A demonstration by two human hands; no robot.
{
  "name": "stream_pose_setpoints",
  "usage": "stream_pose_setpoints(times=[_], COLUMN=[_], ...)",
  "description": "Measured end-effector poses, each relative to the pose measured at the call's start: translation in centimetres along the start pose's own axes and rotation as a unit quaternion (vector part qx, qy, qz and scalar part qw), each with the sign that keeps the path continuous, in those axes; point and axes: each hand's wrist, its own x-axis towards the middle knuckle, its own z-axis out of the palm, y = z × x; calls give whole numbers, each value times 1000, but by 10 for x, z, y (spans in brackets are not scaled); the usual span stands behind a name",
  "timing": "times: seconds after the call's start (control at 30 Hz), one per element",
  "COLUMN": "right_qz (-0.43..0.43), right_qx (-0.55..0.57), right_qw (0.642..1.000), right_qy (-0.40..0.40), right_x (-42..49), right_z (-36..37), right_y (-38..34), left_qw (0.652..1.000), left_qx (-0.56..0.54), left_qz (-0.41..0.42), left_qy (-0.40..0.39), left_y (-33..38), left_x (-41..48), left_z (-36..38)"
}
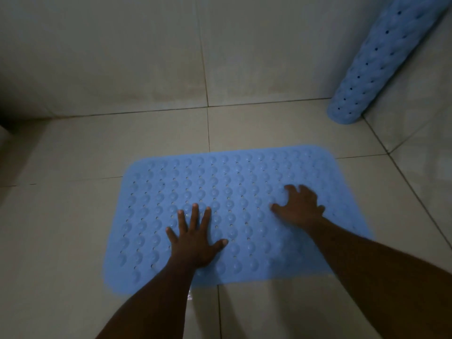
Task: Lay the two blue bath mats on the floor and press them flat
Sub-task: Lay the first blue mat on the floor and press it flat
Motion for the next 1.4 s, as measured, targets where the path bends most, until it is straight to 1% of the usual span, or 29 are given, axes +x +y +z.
stream_pose_setpoints(times=[0.07, 0.17, 0.5, 0.67, 0.9, 0.97, 1.07, 1.2, 1.33, 1.4], right_qz=[-26, -53, -80, -78, -74, -91, -143, -159, -142, -142], right_qx=[-26, -73, -95, -85, -75, -80, -67, -66, -68, -61], right_qw=[999, 996, 989, 991, 993, 989, 973, 963, 968, 964], right_qy=[-19, 24, 75, 63, 44, 87, 166, 208, 197, 215], right_x=[-14, -27, -31, -32, -28, -26, -13, 18, 61, 85], right_z=[34, 59, 67, 66, 64, 65, 60, 39, 19, 12], right_y=[2, 13, 20, 20, 17, 18, 23, 22, 26, 28], left_qw=[1000, 1000, 999, 999, 1000, 1000, 997, 991, 984, 981], left_qx=[18, 17, 15, 9, 12, 10, 13, 5, 3, 6], left_qz=[1, 8, 16, 24, 7, 3, 5, 45, 79, 93], left_qy=[6, 13, 25, 31, 20, 28, 71, 128, 159, 172], left_y=[1, -2, -8, -10, -1, 1, 7, 27, 52, 68], left_x=[-4, -6, -2, -1, -5, -5, -4, 18, 58, 81], left_z=[7, 13, 14, 12, 9, 9, 7, -5, -26, -36])
